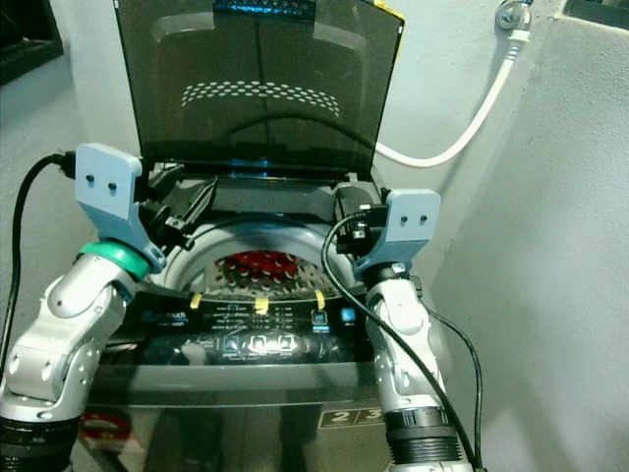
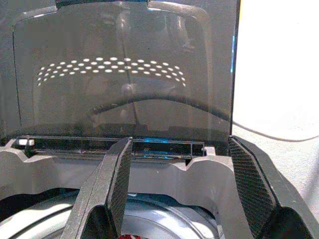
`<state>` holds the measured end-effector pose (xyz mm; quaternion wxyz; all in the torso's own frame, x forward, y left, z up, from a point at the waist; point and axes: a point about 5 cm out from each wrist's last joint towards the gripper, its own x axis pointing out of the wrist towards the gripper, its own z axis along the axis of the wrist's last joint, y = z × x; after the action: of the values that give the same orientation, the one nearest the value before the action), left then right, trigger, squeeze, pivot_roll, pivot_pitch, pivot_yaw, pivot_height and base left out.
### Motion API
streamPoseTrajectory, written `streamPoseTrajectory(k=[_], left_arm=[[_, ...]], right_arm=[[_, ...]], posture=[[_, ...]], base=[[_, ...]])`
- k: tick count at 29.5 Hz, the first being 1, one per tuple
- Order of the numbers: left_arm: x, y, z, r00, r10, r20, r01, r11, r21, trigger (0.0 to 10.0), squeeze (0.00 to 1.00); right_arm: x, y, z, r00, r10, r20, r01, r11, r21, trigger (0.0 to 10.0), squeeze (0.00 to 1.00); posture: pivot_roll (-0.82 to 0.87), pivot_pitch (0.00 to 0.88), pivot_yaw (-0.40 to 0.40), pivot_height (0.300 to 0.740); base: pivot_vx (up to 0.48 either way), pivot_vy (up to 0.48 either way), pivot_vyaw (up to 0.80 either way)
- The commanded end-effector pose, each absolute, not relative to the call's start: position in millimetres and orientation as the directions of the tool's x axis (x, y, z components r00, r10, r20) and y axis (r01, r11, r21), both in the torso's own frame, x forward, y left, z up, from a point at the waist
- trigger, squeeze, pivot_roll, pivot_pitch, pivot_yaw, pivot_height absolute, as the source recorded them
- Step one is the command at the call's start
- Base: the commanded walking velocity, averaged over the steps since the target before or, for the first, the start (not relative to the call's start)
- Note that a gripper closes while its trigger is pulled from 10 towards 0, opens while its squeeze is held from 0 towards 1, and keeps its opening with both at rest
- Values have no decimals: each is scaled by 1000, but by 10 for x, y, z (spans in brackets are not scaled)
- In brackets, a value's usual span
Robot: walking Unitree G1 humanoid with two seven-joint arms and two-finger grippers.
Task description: Clothes washing
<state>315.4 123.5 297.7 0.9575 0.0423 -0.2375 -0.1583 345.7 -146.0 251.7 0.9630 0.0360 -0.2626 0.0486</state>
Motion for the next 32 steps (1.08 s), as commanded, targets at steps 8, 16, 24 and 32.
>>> streamPoseTrajectory(k=[8,16,24,32], left_arm=[[3143,1231,2970,838,-330,435,289,944,161,10000,0],[3146,1239,2963,839,-329,433,287,944,161,10000,0],[3147,1242,2966,839,-328,434,286,945,161,10000,0],[3144,1244,2972,839,-328,433,286,945,161,10000,0]], right_arm=[[3448,-1484,2502,858,63,510,-103,993,51,10000,0],[3451,-1482,2501,858,64,510,-104,993,51,10000,0],[3454,-1479,2506,857,65,511,-106,993,51,10000,0],[3457,-1473,2507,858,65,510,-106,993,53,10000,0]], posture=[[93,2,21,740],[94,1,22,740],[96,0,21,740],[97,6,22,740]], base=[[0,0,0],[0,0,0],[0,0,0],[0,0,0]])
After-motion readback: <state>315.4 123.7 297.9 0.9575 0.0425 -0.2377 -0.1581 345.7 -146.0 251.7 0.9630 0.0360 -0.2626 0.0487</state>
